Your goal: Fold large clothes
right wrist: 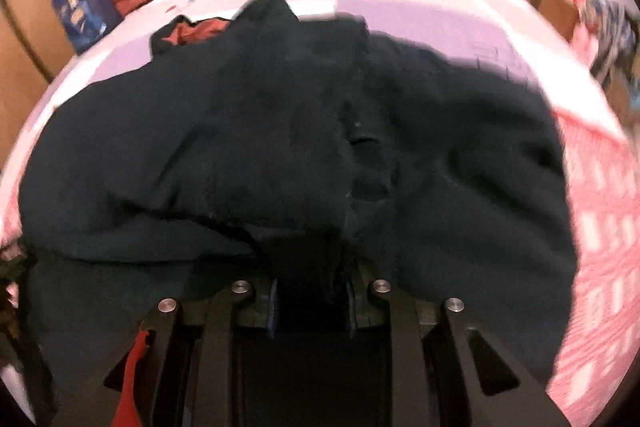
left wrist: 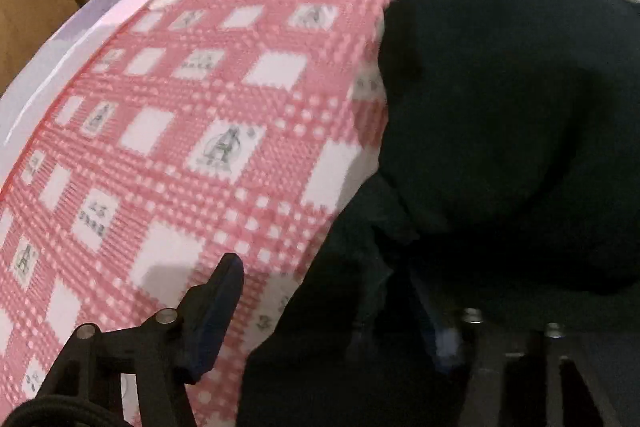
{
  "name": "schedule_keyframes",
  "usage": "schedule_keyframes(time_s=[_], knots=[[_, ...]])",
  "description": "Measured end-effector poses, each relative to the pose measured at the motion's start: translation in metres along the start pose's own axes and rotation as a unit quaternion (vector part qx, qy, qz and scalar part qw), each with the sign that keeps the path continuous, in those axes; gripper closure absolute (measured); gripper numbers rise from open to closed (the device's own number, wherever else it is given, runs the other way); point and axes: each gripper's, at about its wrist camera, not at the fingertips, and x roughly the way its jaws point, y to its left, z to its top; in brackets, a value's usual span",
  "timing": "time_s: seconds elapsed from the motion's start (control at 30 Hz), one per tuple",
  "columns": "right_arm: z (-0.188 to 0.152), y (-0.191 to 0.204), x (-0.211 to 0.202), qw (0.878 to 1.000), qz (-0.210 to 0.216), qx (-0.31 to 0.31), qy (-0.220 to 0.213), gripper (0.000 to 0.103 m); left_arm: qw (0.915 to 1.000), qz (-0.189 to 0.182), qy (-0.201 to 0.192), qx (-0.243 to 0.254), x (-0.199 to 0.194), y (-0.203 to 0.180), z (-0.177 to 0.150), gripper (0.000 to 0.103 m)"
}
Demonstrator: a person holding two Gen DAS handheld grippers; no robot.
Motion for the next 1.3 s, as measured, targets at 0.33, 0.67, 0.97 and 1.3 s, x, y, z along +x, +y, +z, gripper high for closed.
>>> schedule_keyframes(time_s=[0.33, 0.67, 0.97, 1.3], knots=[[-0.002, 0.014, -0.016, 0.999, -0.011, -0.034, -0.021, 0.077, 0.9784, -0.139, -0.107, 0.109, -0.051, -0.098, 0.06, 0.039], [-0.008, -0.016, -0.018, 0.999, 0.004, 0.022, -0.025, 0.08, 0.995, -0.035, -0.01, 0.093, 0.028, -0.065, 0.082, 0.026], [-0.01, 0.007, -0.055, 0.992, -0.066, -0.055, -0.089, 0.049, 0.9781, -0.089, -0.085, 0.168, -0.025, -0.123, 0.09, 0.031], [0.003, 0.104, -0.096, 0.965, -0.097, -0.128, -0.206, 0.036, 0.9854, -0.119, -0.038, 0.115, 0.003, -0.129, 0.082, 0.026]])
